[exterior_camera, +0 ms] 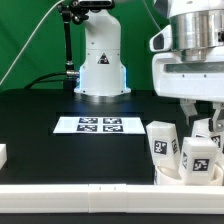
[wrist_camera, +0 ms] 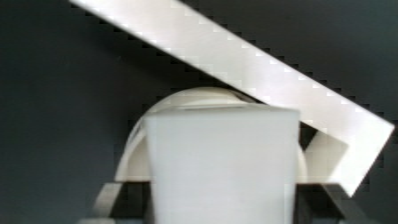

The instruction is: Assemble stool

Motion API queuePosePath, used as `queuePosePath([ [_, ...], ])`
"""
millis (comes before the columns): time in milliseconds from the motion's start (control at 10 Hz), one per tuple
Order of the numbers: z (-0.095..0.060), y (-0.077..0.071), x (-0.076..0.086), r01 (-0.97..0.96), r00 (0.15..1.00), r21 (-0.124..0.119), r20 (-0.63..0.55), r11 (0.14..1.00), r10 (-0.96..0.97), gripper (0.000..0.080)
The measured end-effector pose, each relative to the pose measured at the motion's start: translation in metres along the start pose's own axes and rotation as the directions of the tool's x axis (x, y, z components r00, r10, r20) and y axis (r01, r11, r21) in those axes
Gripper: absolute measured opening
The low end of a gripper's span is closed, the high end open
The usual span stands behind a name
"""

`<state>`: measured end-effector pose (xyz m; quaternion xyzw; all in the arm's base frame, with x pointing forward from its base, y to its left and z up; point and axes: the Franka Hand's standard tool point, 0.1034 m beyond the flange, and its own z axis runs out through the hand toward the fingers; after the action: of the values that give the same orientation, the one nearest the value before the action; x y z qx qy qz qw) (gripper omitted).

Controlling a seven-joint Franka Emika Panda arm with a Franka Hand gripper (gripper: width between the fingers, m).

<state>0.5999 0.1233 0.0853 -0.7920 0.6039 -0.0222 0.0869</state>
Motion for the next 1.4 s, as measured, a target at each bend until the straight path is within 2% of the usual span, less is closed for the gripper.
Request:
queuePosePath([
  [200,0.000,-0.001,-0.001,-0.178,0.984,0.024,0.020,0.984,0.177,0.0337],
  [700,0.001,-0.001,-0.004,-0.533,0.845,0.011,0.060,0.846,0.532,0.0337],
  [800,0.001,-0.001,-0.004,-0.554,0.831,0.009,0.062,0.833,0.552,0.0337],
  [1000,0.001,-0.001,-0.004,-0.502,0.864,0.012,0.061,0.865,0.500,0.0347],
  [1100,-0.003,-0.004,-0.006,-0.477,0.878,0.012,0.066,0.879,0.475,0.0524],
  [1200,-0.007,-0.008,-0.009,-0.429,0.901,0.014,0.067,0.903,0.428,0.0524],
  [1300,-0.013,-0.013,-0.016,-0.324,0.944,0.019,0.070,0.946,0.322,0.0627],
  [1400,-0.016,-0.016,-0.020,-0.245,0.968,0.032,0.073,0.969,0.242,0.0643],
])
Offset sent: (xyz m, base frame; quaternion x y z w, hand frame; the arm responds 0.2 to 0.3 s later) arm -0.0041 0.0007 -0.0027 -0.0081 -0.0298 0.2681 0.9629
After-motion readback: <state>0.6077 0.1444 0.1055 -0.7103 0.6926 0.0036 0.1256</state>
